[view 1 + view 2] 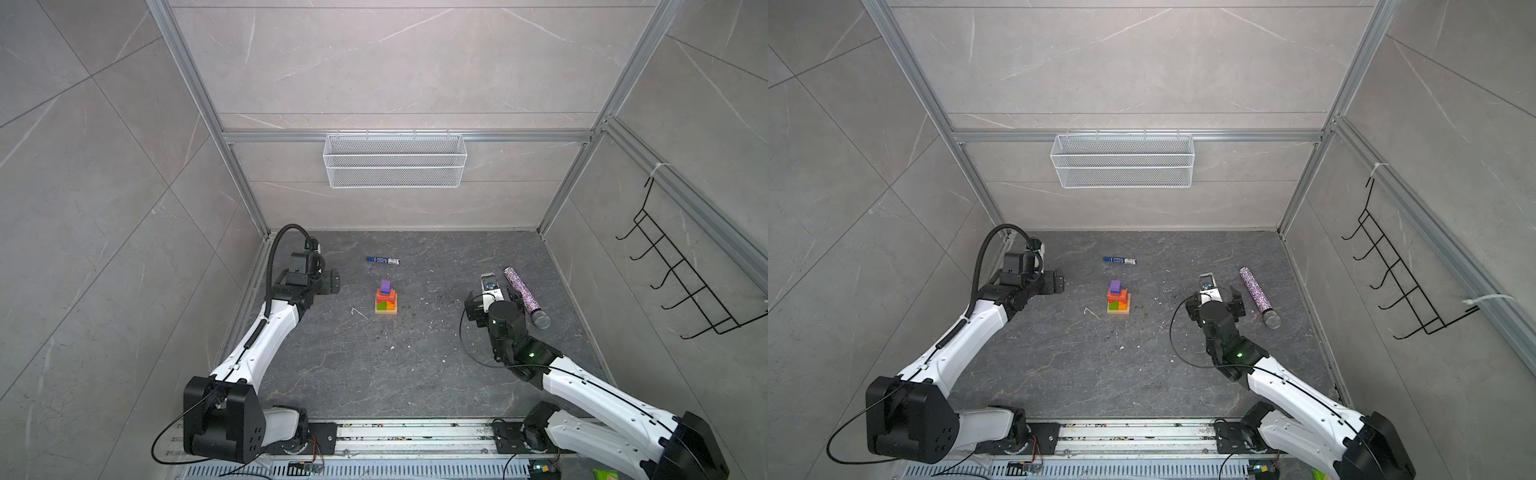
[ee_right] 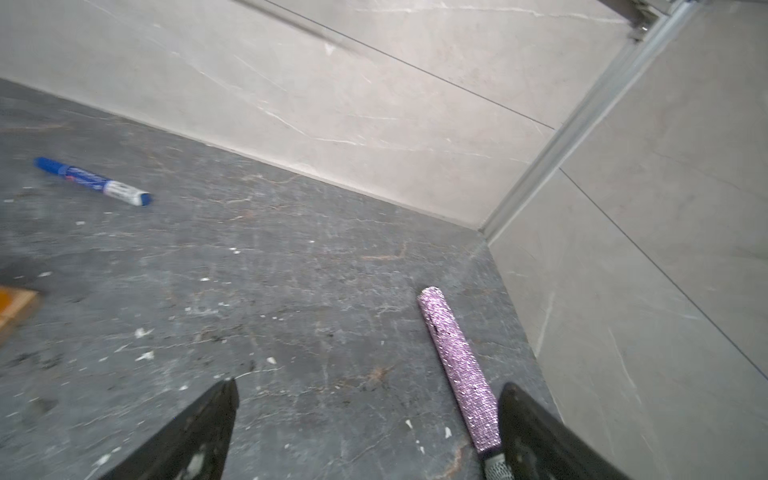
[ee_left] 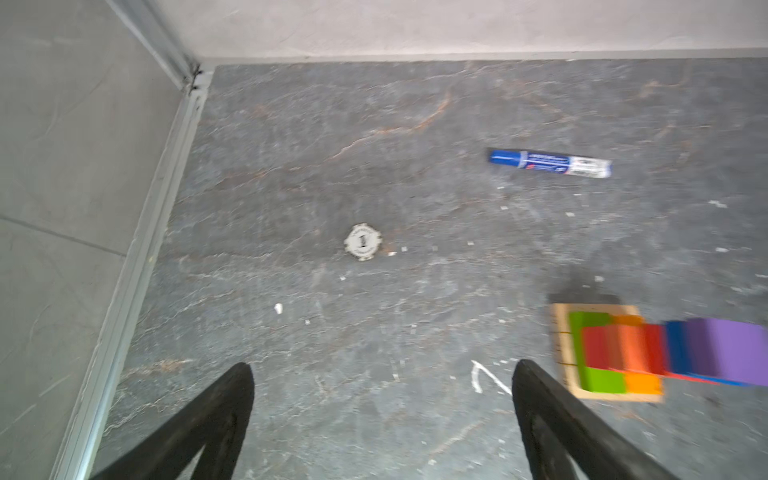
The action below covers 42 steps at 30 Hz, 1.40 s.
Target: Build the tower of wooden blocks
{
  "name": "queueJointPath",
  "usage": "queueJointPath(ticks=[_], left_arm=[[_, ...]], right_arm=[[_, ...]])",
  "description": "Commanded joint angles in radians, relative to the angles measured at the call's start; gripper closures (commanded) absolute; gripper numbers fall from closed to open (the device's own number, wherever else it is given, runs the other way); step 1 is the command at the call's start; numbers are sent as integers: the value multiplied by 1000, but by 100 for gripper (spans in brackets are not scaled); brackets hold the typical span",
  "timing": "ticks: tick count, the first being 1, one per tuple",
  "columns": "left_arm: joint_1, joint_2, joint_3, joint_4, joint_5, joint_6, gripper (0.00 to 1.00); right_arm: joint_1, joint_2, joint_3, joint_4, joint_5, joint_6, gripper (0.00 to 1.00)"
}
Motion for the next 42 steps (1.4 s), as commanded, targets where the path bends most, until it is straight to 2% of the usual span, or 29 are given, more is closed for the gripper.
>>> queueJointPath(ticks=[1, 7, 14, 16, 17, 19, 21, 24, 26, 28, 29, 30, 32, 33, 34, 35, 37, 42], left_arm=[[66, -4, -77, 178, 15, 54, 1], [173, -37, -387, 540, 52, 56, 1], [181, 42, -490, 765, 107, 64, 1], [183, 91, -516, 846, 103, 39, 1], [183, 91, -501, 807, 102, 38, 1], [185, 92, -521, 857, 87, 42, 1], [189, 91, -592, 986, 61, 39, 0], [189, 151, -688, 1211, 22, 27, 0], [189, 214, -695, 1319, 19, 39, 0], [194, 189, -637, 1147, 10, 15, 0], [195, 208, -644, 1203, 13, 22, 0], [195, 198, -639, 1175, 14, 18, 0], [195, 198, -638, 1169, 12, 19, 0], [196, 196, -637, 1167, 11, 19, 0], [195, 191, -635, 1148, 12, 19, 0], [195, 194, -637, 1160, 7, 19, 0], [195, 191, -637, 1151, 8, 18, 0], [193, 190, -637, 1156, 10, 23, 0]], right_arm=[[-116, 25, -63, 183, -30, 66, 0], [-285, 158, -101, 254, -2, 167, 0], [-316, 318, -156, 480, 68, 196, 0], [-317, 379, -172, 579, 36, 191, 0], [-320, 405, -182, 628, 15, 190, 0], [-321, 452, -197, 724, 0, 154, 0], [-321, 426, -206, 690, -80, 153, 0], [-321, 447, -229, 765, -161, 106, 0], [-322, 468, -207, 742, -238, 81, 0], [-343, 478, -189, 713, -309, 80, 0], [-364, 472, -184, 687, -372, 86, 1], [-397, 487, -187, 694, -445, 95, 0], [-416, 562, -191, 807, -482, 89, 0], [-425, 525, -173, 701, -498, 104, 0], [-436, 521, -165, 669, -517, 110, 0], [-440, 545, -176, 743, -514, 110, 0], [-440, 519, -180, 706, -428, 145, 1], [-448, 520, -186, 721, -410, 156, 1]])
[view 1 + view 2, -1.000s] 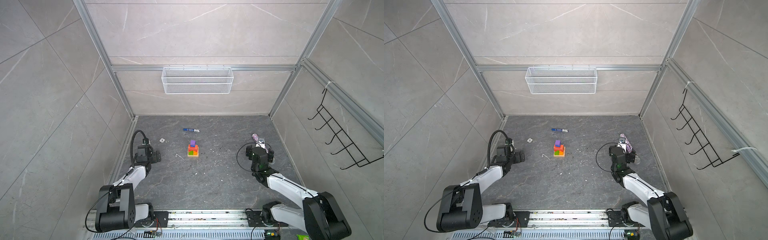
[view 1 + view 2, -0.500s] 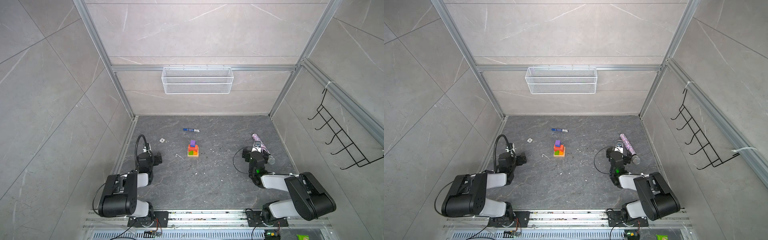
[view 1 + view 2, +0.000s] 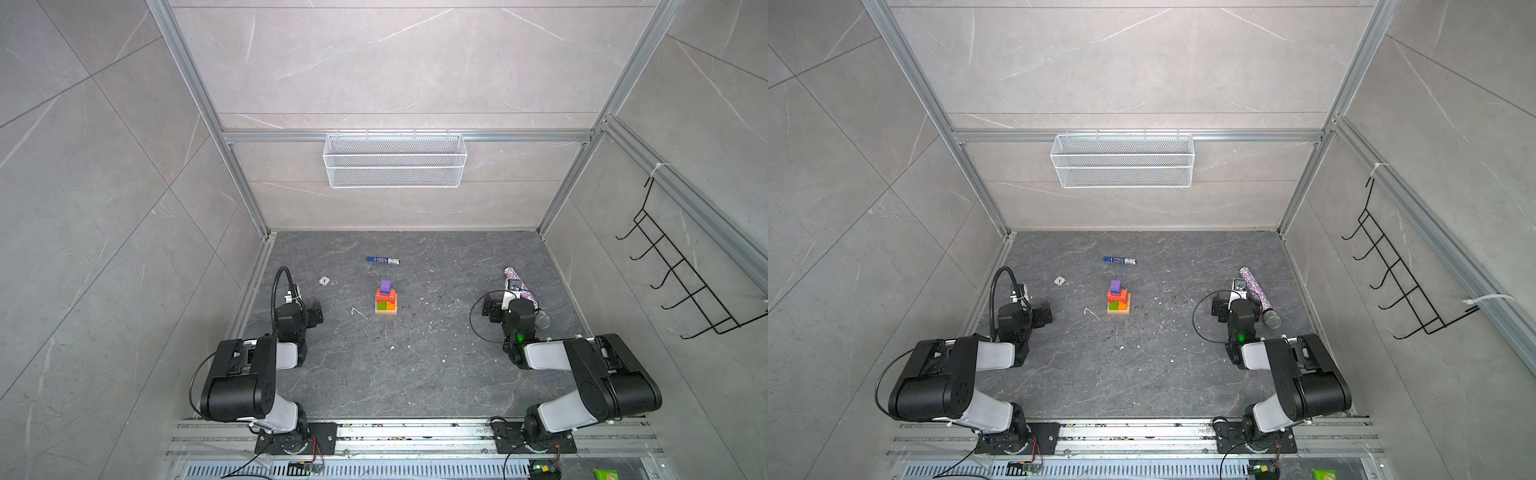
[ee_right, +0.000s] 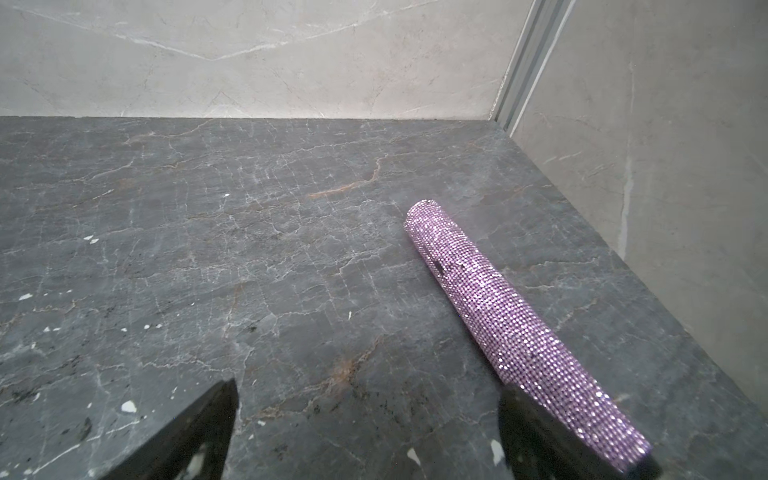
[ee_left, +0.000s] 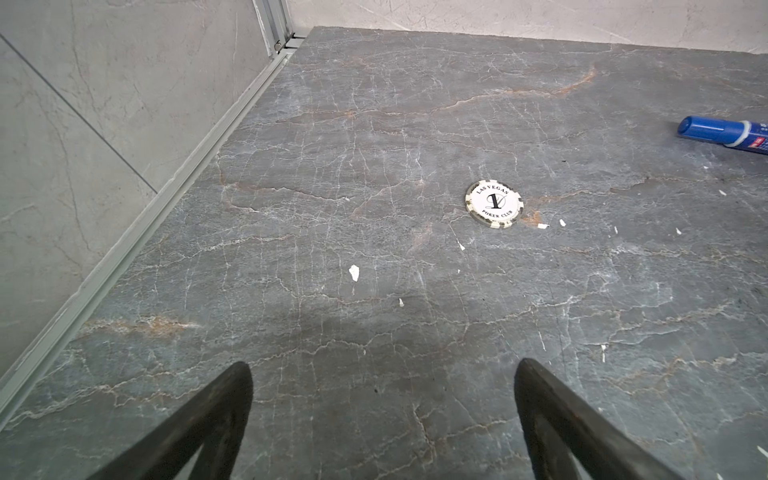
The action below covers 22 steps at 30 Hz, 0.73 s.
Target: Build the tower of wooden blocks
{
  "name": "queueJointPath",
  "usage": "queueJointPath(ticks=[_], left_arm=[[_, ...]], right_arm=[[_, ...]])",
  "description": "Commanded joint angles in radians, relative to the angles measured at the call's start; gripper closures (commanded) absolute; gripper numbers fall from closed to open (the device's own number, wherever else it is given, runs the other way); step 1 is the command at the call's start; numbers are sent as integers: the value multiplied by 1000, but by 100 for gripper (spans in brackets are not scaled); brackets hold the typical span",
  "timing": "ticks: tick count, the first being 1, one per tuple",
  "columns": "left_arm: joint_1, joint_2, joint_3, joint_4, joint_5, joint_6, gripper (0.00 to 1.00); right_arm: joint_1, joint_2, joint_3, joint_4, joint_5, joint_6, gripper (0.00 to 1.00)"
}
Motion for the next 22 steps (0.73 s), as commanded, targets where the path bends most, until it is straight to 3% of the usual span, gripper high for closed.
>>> queueJointPath(ticks=[1, 22], left_arm=[[4, -15, 16, 51, -9, -8, 0], [5, -15, 15, 51, -9, -8, 0]], right_arm=[[-4, -9, 4, 13, 14, 23, 1], [-2, -6, 12, 0, -27, -2, 1]])
